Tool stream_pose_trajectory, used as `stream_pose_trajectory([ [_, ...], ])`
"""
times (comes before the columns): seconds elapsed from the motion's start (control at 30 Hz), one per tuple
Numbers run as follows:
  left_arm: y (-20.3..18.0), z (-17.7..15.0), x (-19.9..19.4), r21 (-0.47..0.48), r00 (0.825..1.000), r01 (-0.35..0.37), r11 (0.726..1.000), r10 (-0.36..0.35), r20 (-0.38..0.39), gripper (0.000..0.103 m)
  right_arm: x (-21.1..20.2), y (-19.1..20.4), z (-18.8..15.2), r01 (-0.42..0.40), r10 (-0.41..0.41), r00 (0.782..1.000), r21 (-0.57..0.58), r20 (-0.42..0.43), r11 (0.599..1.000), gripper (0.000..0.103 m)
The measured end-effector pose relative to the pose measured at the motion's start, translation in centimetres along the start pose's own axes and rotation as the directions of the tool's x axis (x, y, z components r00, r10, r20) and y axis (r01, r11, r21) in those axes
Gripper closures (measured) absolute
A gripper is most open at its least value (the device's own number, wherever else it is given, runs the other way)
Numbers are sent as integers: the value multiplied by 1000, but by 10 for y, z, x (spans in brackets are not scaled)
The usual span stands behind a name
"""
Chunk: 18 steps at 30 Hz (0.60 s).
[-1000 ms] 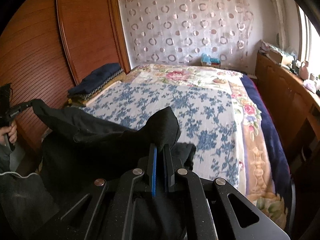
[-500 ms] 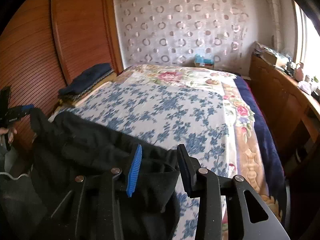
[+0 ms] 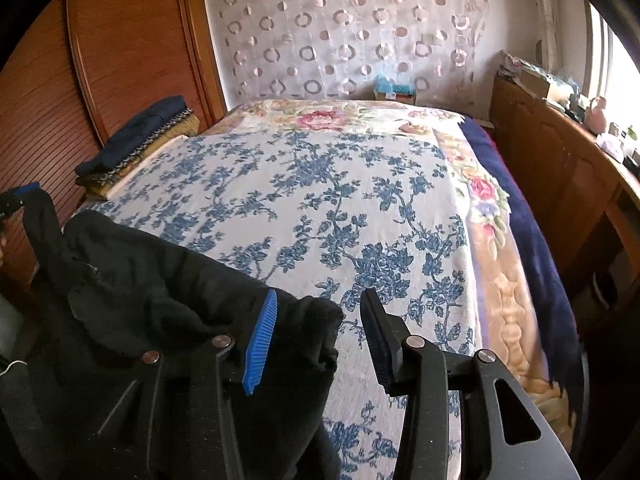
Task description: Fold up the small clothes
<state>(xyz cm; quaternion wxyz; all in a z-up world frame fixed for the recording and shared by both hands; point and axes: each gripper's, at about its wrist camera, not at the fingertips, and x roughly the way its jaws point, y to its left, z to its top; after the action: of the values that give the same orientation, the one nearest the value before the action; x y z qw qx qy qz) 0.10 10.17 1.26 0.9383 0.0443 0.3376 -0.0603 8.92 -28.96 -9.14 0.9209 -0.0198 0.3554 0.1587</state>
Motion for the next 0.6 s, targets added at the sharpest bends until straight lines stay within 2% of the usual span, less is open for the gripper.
stream_pose_trajectory([
  [0.2,8,7,-12,2,999,32,999,-32,6,33,3,-6,4,5,-5,1000,-2,-6,1000,58],
  [0.33,5,5,-24,32,994,112,993,-112,-19,32,9,-9,4,16,-16,1000,2,-14,1000,58],
  [0.47,-3,-14,-28,69,990,110,992,-103,-94,32,12,-9,4,23,-23,1000,-5,-18,1000,58],
  [0.6,-2,-43,-29,66,983,90,994,-78,-164,32,12,-11,4,19,-19,1000,-5,-11,1000,58],
])
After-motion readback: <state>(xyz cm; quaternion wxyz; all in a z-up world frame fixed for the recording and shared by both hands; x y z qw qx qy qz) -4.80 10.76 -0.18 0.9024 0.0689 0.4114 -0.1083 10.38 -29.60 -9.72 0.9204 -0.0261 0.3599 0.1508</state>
